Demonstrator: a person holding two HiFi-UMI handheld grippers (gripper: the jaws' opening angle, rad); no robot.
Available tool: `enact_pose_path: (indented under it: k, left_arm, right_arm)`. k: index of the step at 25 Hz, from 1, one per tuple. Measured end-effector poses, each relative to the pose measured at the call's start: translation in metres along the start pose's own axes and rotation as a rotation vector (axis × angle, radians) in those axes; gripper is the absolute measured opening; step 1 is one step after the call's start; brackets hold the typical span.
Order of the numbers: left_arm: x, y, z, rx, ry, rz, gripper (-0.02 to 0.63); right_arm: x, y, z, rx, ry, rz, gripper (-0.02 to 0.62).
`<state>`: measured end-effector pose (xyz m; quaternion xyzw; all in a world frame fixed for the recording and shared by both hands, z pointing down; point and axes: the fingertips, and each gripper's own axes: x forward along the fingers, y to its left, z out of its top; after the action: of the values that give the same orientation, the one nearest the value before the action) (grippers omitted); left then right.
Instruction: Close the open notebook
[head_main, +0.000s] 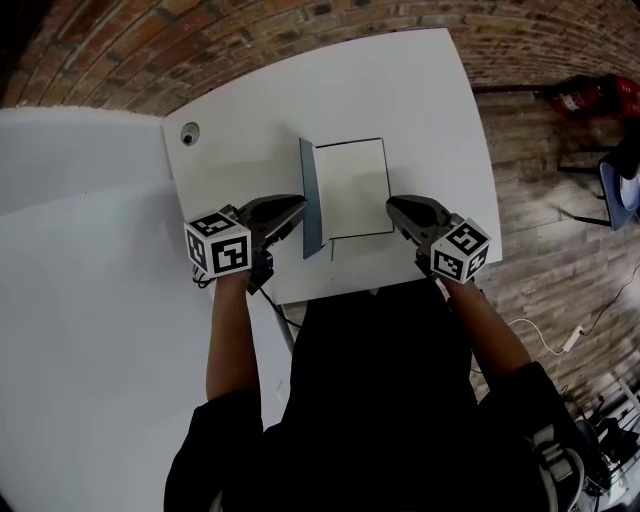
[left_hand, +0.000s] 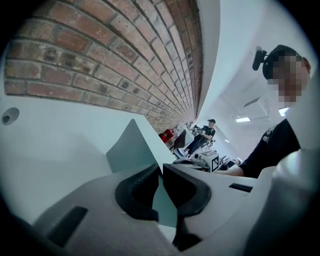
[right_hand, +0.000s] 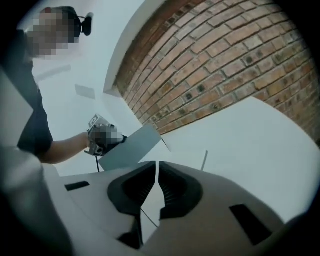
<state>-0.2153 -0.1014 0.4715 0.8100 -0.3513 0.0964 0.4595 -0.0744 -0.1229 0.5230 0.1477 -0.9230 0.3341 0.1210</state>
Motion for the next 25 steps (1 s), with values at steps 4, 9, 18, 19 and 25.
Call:
enact_pose_path:
  k: [4,9,18,19,25]
  left_arm:
    - [0.02,-0.012,0.003,0.01,0.012,-0.014,0.037]
    - [0.041,-0.021,0.005,0.023,0.029,-0.019,0.037]
    - [0.088,-0.029,-0.001,0.022,0.053,-0.028,0.037]
    - [0.093,-0.029,-0.002,0.018,0.055,-0.03,0.037]
    - [0.129,-0.027,-0.013,0.003,0.086,-0.031,0.037]
  right_arm:
    - [-0.001,-0.015,0.001,0.007,-0.019,-0.002,0.026]
    - [0.004,-0.014,0.016,-0.036,-0.028,0.01,0.026]
    - [-0.013,-0.037,0.019,0.005,-0.053,-0.019,0.026]
    - [-0.014,-0.038,0.017,0.011,-0.05,-0.018,0.026]
    - [-0.023,-0.047,0.01,0.049,-0.055,-0.038,0.026]
